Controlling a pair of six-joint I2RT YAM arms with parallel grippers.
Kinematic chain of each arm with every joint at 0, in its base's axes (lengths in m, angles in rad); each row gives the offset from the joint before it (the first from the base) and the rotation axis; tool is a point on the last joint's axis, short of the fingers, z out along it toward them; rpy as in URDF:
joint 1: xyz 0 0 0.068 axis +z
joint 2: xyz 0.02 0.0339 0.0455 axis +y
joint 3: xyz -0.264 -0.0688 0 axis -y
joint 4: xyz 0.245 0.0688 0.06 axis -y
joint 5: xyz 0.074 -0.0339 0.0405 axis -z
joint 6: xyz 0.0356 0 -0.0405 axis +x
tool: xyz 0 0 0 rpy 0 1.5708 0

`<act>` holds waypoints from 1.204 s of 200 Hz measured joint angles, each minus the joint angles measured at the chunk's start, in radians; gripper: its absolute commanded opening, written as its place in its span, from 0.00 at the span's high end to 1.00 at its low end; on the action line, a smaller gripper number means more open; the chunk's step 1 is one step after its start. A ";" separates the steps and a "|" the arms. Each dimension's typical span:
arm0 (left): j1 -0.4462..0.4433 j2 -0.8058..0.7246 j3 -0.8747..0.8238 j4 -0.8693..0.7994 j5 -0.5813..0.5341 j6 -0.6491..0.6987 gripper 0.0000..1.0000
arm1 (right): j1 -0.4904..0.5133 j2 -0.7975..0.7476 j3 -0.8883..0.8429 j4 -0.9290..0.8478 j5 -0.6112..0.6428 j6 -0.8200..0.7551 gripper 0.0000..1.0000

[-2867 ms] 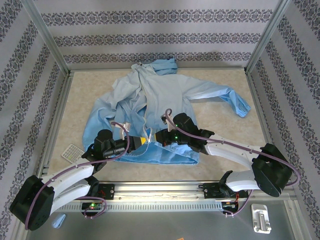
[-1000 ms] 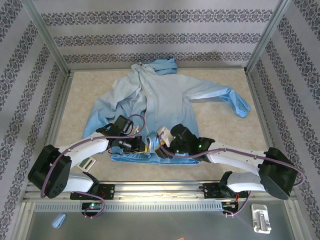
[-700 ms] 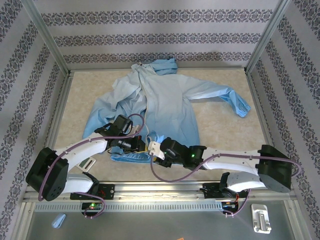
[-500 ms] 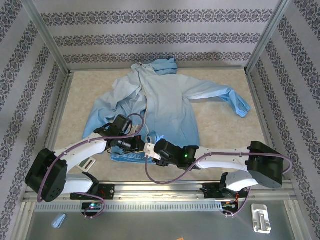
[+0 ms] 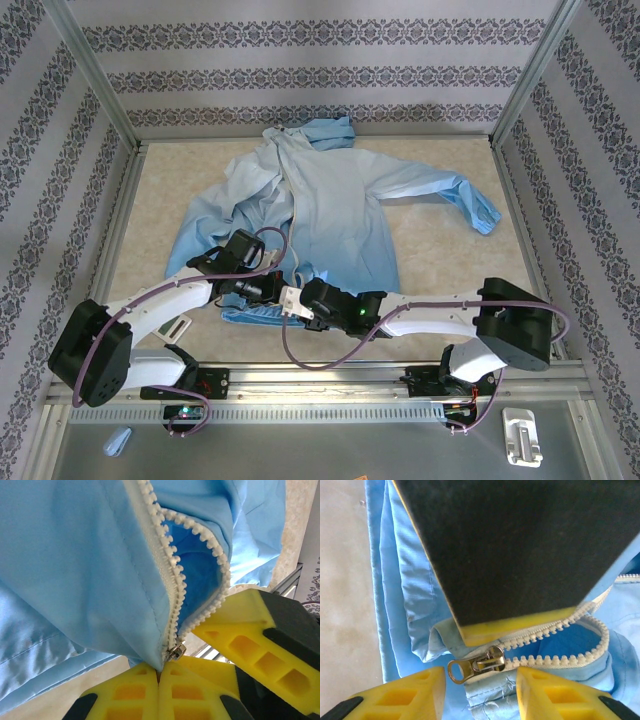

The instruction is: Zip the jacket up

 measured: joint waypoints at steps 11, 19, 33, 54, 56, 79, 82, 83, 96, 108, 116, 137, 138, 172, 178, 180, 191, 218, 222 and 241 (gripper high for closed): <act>0.000 -0.003 0.000 0.000 0.002 0.000 1.00 | 0.000 0.010 0.000 0.007 0.000 0.000 0.60; 0.000 -0.005 0.000 0.000 0.003 0.000 1.00 | 0.000 0.015 0.000 0.012 0.000 0.000 0.62; 0.000 -0.008 0.000 -0.002 0.003 0.000 1.00 | 0.000 0.018 0.000 0.016 0.000 0.002 0.66; 0.000 -0.019 -0.003 -0.003 0.003 -0.001 1.00 | 0.000 0.018 0.000 0.021 0.000 0.007 0.74; 0.000 -0.020 -0.003 -0.003 0.003 -0.001 1.00 | 0.000 0.018 0.000 0.021 0.000 0.005 0.75; 0.000 -0.026 -0.009 -0.002 0.003 -0.004 1.00 | 0.000 0.018 0.000 0.020 -0.001 0.012 0.80; 0.000 -0.026 -0.010 -0.002 0.003 -0.004 1.00 | 0.000 0.018 0.000 0.020 -0.001 0.012 0.80; 0.000 -0.026 -0.010 -0.002 0.003 -0.004 1.00 | 0.000 0.018 -0.001 0.020 -0.002 0.012 0.80; 0.000 -0.027 -0.014 -0.001 0.002 -0.004 1.00 | 0.000 0.016 -0.003 0.020 -0.005 0.017 0.82; 0.000 -0.029 -0.020 0.002 0.002 -0.004 1.00 | 0.000 0.011 -0.008 0.020 -0.011 0.023 0.83; 0.000 -0.029 -0.023 0.002 0.003 -0.004 1.00 | 0.000 0.007 -0.011 0.020 -0.016 0.024 0.84; 0.000 -0.029 -0.031 0.006 0.003 -0.008 1.00 | -0.001 0.005 -0.011 0.019 -0.024 0.027 0.85; 0.000 -0.029 -0.031 0.007 0.003 -0.007 1.00 | -0.001 0.005 -0.012 0.019 -0.025 0.027 0.85; 0.000 -0.032 -0.055 0.020 0.005 -0.016 1.00 | -0.007 0.002 -0.020 0.022 -0.053 0.036 0.83; 0.000 -0.033 -0.060 0.025 0.007 -0.020 1.00 | -0.010 0.002 -0.022 0.024 -0.062 0.039 0.82; 0.000 -0.034 -0.062 0.026 0.007 -0.021 1.00 | -0.010 0.002 -0.023 0.024 -0.066 0.042 0.81; 0.000 -0.036 -0.070 0.034 0.007 -0.027 1.00 | -0.018 0.001 -0.027 0.032 -0.079 0.050 0.79; 0.000 -0.038 -0.081 0.048 0.007 -0.035 1.00 | -0.034 0.001 -0.029 0.041 -0.109 0.061 0.77; 0.000 -0.038 -0.083 0.049 0.007 -0.036 1.00 | -0.035 0.001 -0.029 0.043 -0.113 0.061 0.77; 0.000 -0.038 -0.089 0.055 0.007 -0.039 1.00 | -0.040 0.001 -0.029 0.045 -0.124 0.062 0.76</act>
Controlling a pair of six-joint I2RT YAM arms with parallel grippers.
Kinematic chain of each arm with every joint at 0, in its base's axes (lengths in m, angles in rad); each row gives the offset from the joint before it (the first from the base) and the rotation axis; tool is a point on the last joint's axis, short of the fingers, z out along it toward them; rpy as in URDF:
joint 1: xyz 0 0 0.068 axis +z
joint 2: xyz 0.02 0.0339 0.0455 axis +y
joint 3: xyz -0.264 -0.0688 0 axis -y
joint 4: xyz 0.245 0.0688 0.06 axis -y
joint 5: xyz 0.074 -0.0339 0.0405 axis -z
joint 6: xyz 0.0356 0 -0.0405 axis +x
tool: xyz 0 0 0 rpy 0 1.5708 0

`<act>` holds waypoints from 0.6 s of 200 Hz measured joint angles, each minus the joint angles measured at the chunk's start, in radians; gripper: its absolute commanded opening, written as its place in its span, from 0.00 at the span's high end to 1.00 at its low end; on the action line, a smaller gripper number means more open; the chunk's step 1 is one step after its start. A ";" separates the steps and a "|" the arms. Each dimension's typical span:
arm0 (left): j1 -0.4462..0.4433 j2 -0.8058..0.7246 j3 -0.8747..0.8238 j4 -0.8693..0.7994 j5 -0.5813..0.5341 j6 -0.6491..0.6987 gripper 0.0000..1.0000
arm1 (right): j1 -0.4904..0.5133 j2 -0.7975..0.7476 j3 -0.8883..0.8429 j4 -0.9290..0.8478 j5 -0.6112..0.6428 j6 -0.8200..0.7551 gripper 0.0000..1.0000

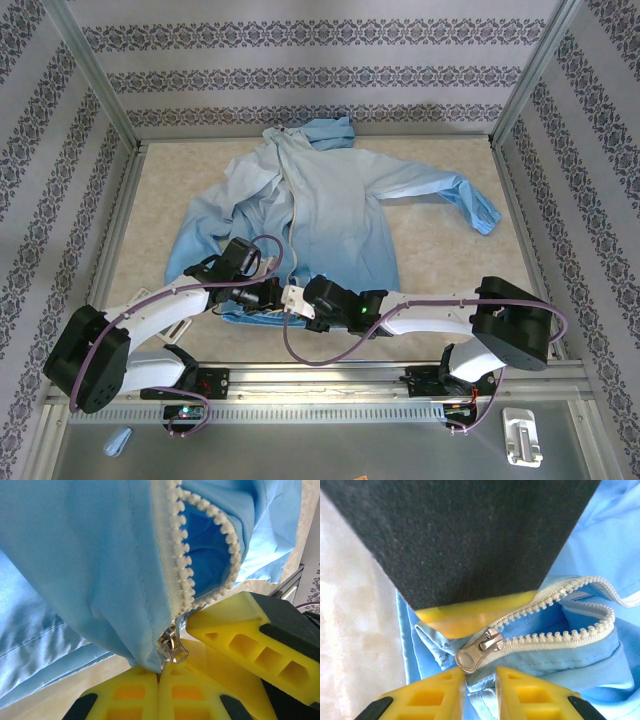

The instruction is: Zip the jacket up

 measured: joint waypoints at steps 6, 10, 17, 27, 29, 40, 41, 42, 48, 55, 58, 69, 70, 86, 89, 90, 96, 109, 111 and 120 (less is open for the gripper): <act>0.000 0.000 0.000 0.000 0.000 0.000 1.00 | -0.002 0.000 0.000 0.000 -0.003 0.003 0.75; 0.000 0.000 0.000 0.000 0.000 0.000 1.00 | -0.002 0.000 0.000 0.001 -0.004 0.003 0.74; 0.000 -0.001 0.000 0.001 0.000 0.000 1.00 | -0.004 0.000 0.000 0.003 -0.005 0.007 0.73; 0.000 -0.003 0.000 0.000 0.000 -0.001 1.00 | -0.008 0.000 -0.001 0.008 -0.008 0.016 0.72; 0.000 -0.003 0.000 0.000 0.000 -0.002 1.00 | -0.008 0.000 -0.001 0.010 -0.010 0.016 0.72; 0.000 -0.006 0.000 0.000 0.000 -0.003 1.00 | -0.015 0.000 -0.007 0.018 -0.017 0.024 0.72; 0.000 -0.006 0.000 0.000 0.000 -0.003 1.00 | -0.015 0.000 -0.008 0.019 -0.018 0.024 0.72; 0.000 -0.006 0.000 0.000 0.000 -0.003 1.00 | -0.015 0.000 -0.008 0.019 -0.019 0.025 0.72; 0.000 -0.007 0.000 0.000 0.000 -0.003 1.00 | -0.020 0.000 -0.013 0.024 -0.026 0.030 0.72; 0.000 -0.008 0.000 0.000 0.000 -0.003 1.00 | -0.025 0.000 -0.016 0.029 -0.032 0.040 0.71; 0.000 -0.009 0.001 0.000 0.000 -0.003 1.00 | -0.028 0.000 -0.018 0.033 -0.037 0.043 0.70; 0.000 -0.009 0.005 -0.004 0.000 -0.003 1.00 | -0.040 -0.002 -0.025 0.045 -0.051 0.058 0.69; 0.000 -0.009 0.006 -0.004 0.000 -0.003 1.00 | -0.041 -0.002 -0.026 0.045 -0.053 0.059 0.69; 0.000 -0.009 0.033 -0.032 -0.001 0.001 1.00 | -0.066 -0.012 -0.040 0.067 -0.079 0.090 0.66; 0.000 -0.009 0.040 -0.039 -0.001 0.001 1.00 | -0.072 -0.014 -0.043 0.072 -0.084 0.096 0.66; 0.000 -0.009 0.042 -0.040 -0.001 0.002 1.00 | -0.074 -0.016 -0.045 0.074 -0.087 0.097 0.66; 0.000 -0.009 0.061 -0.060 -0.001 0.005 1.00 | -0.086 -0.022 -0.054 0.084 -0.095 0.108 0.65; -0.001 -0.006 0.108 -0.107 -0.001 0.019 1.00 | -0.114 -0.037 -0.078 0.114 -0.114 0.135 0.64; -0.002 -0.005 0.117 -0.115 -0.001 0.021 1.00 | -0.118 -0.039 -0.082 0.120 -0.118 0.137 0.63; -0.006 0.006 0.154 -0.148 -0.002 0.035 1.00 | -0.136 -0.050 -0.099 0.141 -0.136 0.156 0.62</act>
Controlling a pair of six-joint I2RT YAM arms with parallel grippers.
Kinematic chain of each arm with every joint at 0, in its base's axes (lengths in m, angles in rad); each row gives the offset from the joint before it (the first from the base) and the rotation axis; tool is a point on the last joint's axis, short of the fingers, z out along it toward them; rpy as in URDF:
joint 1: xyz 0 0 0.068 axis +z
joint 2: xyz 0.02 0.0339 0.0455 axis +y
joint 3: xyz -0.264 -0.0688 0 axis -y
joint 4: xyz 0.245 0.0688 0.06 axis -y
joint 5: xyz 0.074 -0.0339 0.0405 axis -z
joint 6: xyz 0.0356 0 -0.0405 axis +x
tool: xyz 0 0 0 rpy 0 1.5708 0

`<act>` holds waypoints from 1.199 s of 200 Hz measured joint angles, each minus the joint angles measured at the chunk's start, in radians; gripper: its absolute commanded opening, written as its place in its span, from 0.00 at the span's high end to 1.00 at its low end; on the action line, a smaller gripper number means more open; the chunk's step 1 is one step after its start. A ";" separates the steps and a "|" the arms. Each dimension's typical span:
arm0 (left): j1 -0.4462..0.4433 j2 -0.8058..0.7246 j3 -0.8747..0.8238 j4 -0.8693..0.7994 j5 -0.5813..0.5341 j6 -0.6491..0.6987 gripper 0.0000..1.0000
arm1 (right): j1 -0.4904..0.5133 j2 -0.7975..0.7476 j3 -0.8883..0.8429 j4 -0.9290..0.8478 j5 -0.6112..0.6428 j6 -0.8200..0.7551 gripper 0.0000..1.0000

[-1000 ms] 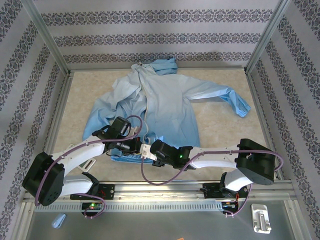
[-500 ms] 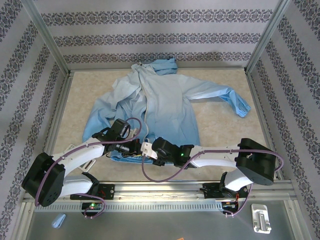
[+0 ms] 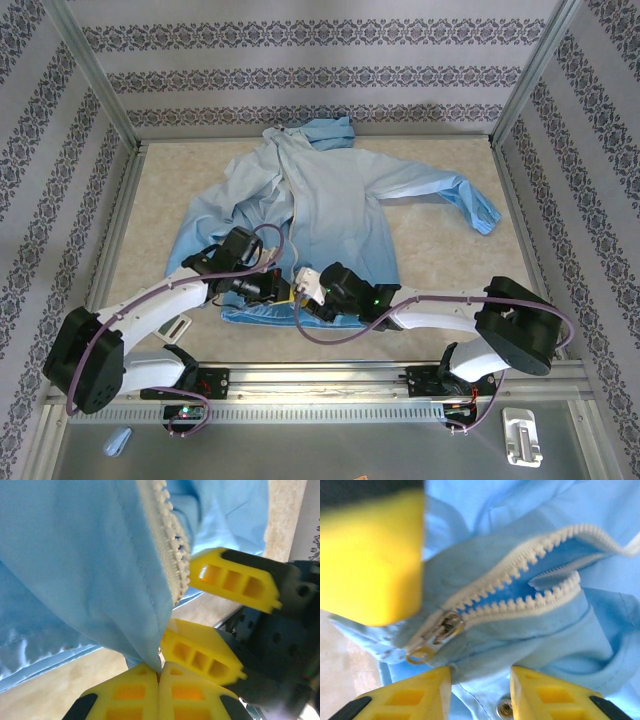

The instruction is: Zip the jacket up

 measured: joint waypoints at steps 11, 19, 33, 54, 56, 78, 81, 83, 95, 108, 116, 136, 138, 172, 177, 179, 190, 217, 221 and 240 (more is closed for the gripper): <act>-0.010 0.019 0.049 -0.042 -0.003 0.014 1.00 | -0.016 -0.012 -0.019 0.024 -0.023 0.014 0.61; -0.020 0.038 0.084 -0.075 -0.007 0.027 1.00 | -0.023 -0.019 -0.031 0.039 -0.038 0.025 0.60; -0.040 0.079 0.150 -0.140 -0.025 0.051 1.00 | -0.034 -0.033 -0.056 0.068 -0.063 0.044 0.59; -0.069 0.138 0.242 -0.233 -0.051 0.081 1.00 | -0.043 -0.054 -0.098 0.109 -0.091 0.064 0.58; -0.072 0.142 0.248 -0.239 -0.052 0.083 1.00 | -0.045 -0.057 -0.103 0.114 -0.094 0.068 0.58; -0.097 0.201 0.340 -0.328 -0.083 0.113 1.00 | -0.063 -0.090 -0.156 0.155 -0.126 0.087 0.56; -0.100 0.211 0.355 -0.341 -0.089 0.118 1.00 | -0.065 -0.095 -0.162 0.159 -0.130 0.092 0.55; -0.102 0.215 0.361 -0.347 -0.090 0.121 1.00 | -0.067 -0.098 -0.166 0.163 -0.132 0.095 0.55; -0.114 0.246 0.406 -0.385 -0.107 0.135 1.00 | -0.070 -0.117 -0.183 0.177 -0.151 0.105 0.54; -0.124 0.268 0.437 -0.415 -0.119 0.146 1.00 | -0.073 -0.131 -0.195 0.192 -0.174 0.111 0.53; -0.127 0.277 0.451 -0.431 -0.127 0.151 1.00 | -0.074 -0.136 -0.196 0.198 -0.187 0.115 0.53; -0.132 0.289 0.474 -0.462 -0.139 0.159 1.00 | -0.074 -0.140 -0.196 0.219 -0.209 0.124 0.54; -0.132 0.289 0.475 -0.463 -0.140 0.159 1.00 | -0.074 -0.140 -0.196 0.221 -0.210 0.124 0.54; -0.132 0.290 0.478 -0.489 -0.154 0.163 1.00 | -0.075 -0.141 -0.196 0.233 -0.209 0.126 0.62; -0.132 0.289 0.478 -0.491 -0.156 0.163 1.00 | -0.075 -0.141 -0.196 0.233 -0.209 0.124 0.63; -0.132 0.289 0.478 -0.491 -0.157 0.163 1.00 | -0.076 -0.141 -0.196 0.233 -0.209 0.124 0.63; -0.132 0.289 0.478 -0.493 -0.157 0.163 1.00 | -0.077 -0.141 -0.196 0.233 -0.209 0.119 0.64; -0.132 0.288 0.475 -0.493 -0.157 0.163 1.00 | -0.082 -0.141 -0.196 0.232 -0.208 0.094 0.64; -0.132 0.287 0.473 -0.493 -0.157 0.164 1.00 | -0.082 -0.141 -0.196 0.232 -0.208 0.090 0.64; -0.132 0.283 0.466 -0.493 -0.157 0.168 1.00 | -0.082 -0.141 -0.195 0.232 -0.208 0.062 0.64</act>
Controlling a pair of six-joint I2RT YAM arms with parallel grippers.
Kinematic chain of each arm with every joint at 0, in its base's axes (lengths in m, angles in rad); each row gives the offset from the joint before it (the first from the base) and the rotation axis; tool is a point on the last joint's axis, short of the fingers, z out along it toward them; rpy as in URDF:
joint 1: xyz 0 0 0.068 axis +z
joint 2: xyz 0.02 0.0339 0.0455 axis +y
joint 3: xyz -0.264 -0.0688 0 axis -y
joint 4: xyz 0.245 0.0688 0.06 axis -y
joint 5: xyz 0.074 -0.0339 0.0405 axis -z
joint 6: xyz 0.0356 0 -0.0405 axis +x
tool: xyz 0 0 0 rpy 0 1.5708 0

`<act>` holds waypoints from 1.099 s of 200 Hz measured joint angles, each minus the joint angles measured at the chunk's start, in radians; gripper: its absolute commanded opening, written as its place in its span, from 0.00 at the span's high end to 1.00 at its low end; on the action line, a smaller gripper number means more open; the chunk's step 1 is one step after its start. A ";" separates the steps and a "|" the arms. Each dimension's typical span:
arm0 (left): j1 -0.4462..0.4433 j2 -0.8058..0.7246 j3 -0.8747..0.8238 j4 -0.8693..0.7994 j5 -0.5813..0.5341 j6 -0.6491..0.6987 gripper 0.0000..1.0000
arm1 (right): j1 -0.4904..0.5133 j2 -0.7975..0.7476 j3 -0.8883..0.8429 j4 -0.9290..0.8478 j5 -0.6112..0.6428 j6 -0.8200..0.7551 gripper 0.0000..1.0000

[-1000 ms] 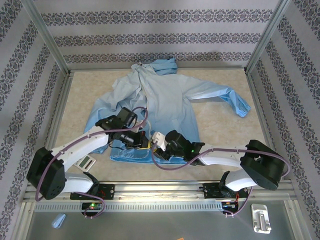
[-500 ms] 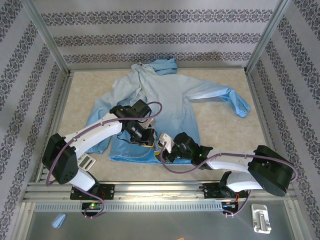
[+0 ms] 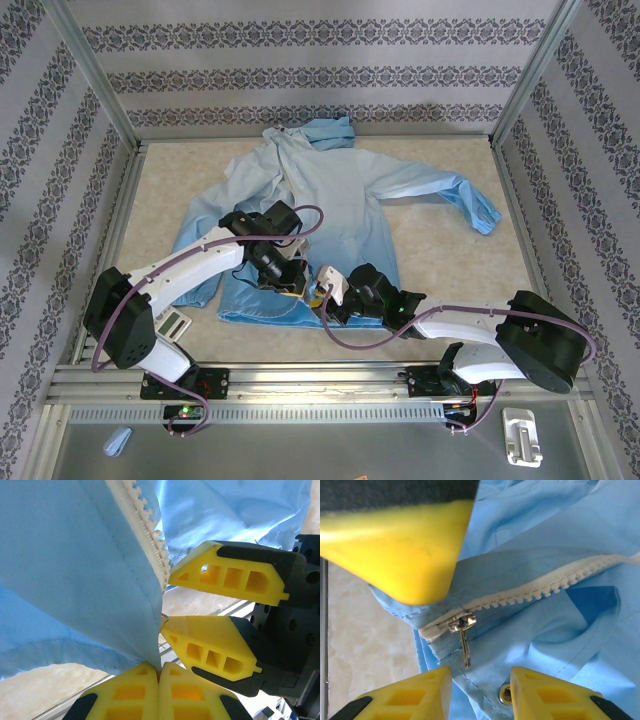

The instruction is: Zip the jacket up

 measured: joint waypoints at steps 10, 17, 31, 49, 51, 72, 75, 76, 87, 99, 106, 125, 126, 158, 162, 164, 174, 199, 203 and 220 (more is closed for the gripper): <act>0.000 -0.002 -0.001 0.000 0.000 0.003 1.00 | 0.000 0.000 0.002 -0.002 0.000 -0.018 0.63; 0.000 -0.003 -0.002 0.000 0.000 0.005 1.00 | 0.000 0.000 0.007 -0.006 0.000 -0.030 0.63; 0.000 -0.006 -0.006 0.000 0.000 0.007 1.00 | 0.000 0.002 0.018 -0.008 -0.001 -0.052 0.63; 0.000 -0.009 -0.014 0.000 0.001 0.010 1.00 | 0.000 0.019 0.039 -0.008 -0.002 -0.078 0.63; 0.000 -0.009 -0.015 0.000 0.001 0.010 1.00 | 0.000 0.023 0.041 -0.008 -0.002 -0.082 0.63; 0.000 -0.010 -0.018 0.000 0.000 0.011 1.00 | 0.000 0.057 0.068 -0.015 -0.003 -0.108 0.64; 0.000 -0.010 -0.018 0.001 0.000 0.011 1.00 | 0.000 0.062 0.072 -0.016 -0.003 -0.111 0.64; 0.000 -0.011 -0.019 0.001 0.000 0.011 1.00 | 0.000 0.065 0.073 -0.017 -0.003 -0.114 0.64; 0.000 -0.015 -0.023 0.001 0.000 0.011 1.00 | 0.000 0.081 0.087 -0.023 -0.006 -0.126 0.65; 0.000 -0.023 -0.028 0.001 0.000 0.011 1.00 | 0.000 0.100 0.101 -0.025 -0.012 -0.136 0.66; 0.000 -0.028 -0.029 0.001 0.000 0.011 1.00 | 0.000 0.111 0.111 -0.027 -0.016 -0.144 0.67; 0.000 -0.040 -0.035 0.001 -0.001 0.011 1.00 | 0.000 0.132 0.127 -0.033 -0.032 -0.163 0.75; 0.000 -0.042 -0.035 0.001 -0.001 0.011 1.00 | 0.000 0.133 0.129 -0.034 -0.034 -0.163 0.76; 0.000 -0.064 -0.063 0.005 -0.003 0.010 1.00 | 0.000 0.144 0.156 -0.072 -0.064 -0.196 1.00; 0.000 -0.068 -0.069 0.008 -0.003 0.010 1.00 | 0.000 0.144 0.157 -0.075 -0.064 -0.198 1.00; 0.000 -0.070 -0.073 0.011 -0.003 0.010 1.00 | 0.000 0.144 0.157 -0.076 -0.066 -0.194 1.00; 0.000 -0.078 -0.093 0.020 -0.003 0.008 1.00 | 0.000 0.144 0.158 -0.076 -0.068 -0.195 1.00; 0.000 -0.087 -0.134 0.033 -0.004 -0.005 1.00 | 0.000 0.143 0.161 -0.095 -0.067 -0.178 1.00; 0.000 -0.087 -0.138 0.035 -0.004 -0.006 1.00 | 0.000 0.143 0.161 -0.098 -0.064 -0.174 1.00; 0.000 -0.095 -0.156 0.041 -0.007 -0.013 1.00 | 0.000 0.141 0.161 -0.102 -0.056 -0.155 1.00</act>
